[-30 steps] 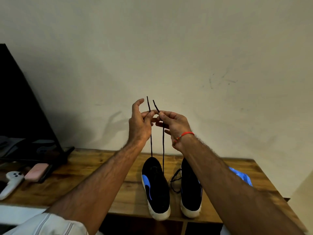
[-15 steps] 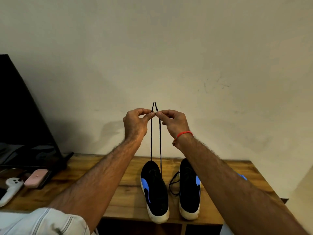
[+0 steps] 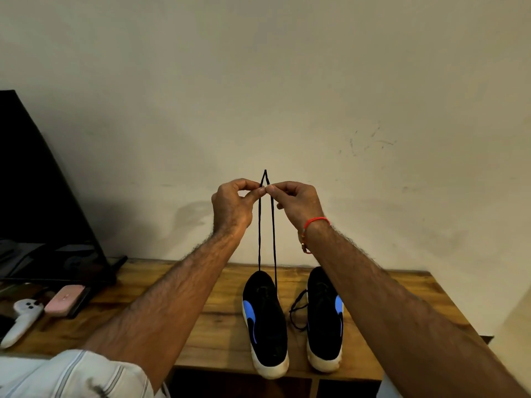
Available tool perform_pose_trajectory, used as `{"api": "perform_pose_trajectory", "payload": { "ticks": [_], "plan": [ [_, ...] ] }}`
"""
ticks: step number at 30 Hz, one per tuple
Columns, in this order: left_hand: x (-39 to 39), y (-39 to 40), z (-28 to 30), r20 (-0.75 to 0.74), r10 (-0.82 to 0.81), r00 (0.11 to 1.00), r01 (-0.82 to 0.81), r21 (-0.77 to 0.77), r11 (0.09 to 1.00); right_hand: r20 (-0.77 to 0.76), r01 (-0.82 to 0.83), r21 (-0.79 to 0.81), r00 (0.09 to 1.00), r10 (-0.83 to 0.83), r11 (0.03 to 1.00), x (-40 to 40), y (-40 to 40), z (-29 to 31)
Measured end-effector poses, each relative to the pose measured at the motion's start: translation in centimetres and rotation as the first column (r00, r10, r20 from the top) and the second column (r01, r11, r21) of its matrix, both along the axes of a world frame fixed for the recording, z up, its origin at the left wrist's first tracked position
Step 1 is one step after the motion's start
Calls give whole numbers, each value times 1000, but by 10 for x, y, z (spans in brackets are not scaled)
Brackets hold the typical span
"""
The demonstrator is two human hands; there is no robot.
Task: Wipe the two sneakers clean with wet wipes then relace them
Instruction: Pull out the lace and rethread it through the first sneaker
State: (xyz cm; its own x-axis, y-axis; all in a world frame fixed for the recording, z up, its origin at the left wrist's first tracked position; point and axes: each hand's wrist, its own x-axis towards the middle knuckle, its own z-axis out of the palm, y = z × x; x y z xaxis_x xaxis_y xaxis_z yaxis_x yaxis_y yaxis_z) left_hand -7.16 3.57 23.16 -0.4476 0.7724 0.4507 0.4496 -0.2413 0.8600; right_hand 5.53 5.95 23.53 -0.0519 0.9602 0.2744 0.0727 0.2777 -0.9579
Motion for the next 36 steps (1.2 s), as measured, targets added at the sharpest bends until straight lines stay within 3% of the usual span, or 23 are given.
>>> {"api": "perform_pose_trajectory", "payload": {
  "ticks": [4, 9, 13, 19, 23, 27, 30, 33, 36],
  "plan": [
    [-6, 0, -9, -46, 39, 998, -38, 11, 999, 72, -18, -10, 997, 18, 1000, 4, 5, -7],
    [-16, -4, -36, -254, 36, 966, -71, -129, 989, 241, -25, -8, 970, 26, 1000, 9, 19, -36],
    [-24, -5, -77, -304, -7, 953, -61, -214, 975, 358, -62, -50, 931, 75, 997, 12, 26, -73],
    [-36, 0, -164, -346, -116, 931, -66, -472, 879, 649, -156, -176, 724, 233, 972, 16, 37, -135],
    [-45, 5, -215, -300, -163, 940, -55, -604, 795, 742, -180, -221, 607, 285, 959, 20, 45, -175],
    [-42, 24, -232, -185, -217, 958, 89, -530, 843, 612, -268, -236, 706, 357, 934, 21, 61, -208],
    [-39, 36, -223, -301, -217, 929, 28, -526, 850, 511, -385, -253, 726, 460, 888, 18, 65, -205],
    [-45, 40, -226, -219, -94, 971, -45, -558, 828, 503, -248, -269, 788, 355, 931, 24, 63, -202],
    [-41, 35, -235, -64, 44, 997, -72, -559, 826, 682, -88, -306, 674, 283, 948, 31, 57, -211]
  ]
}}
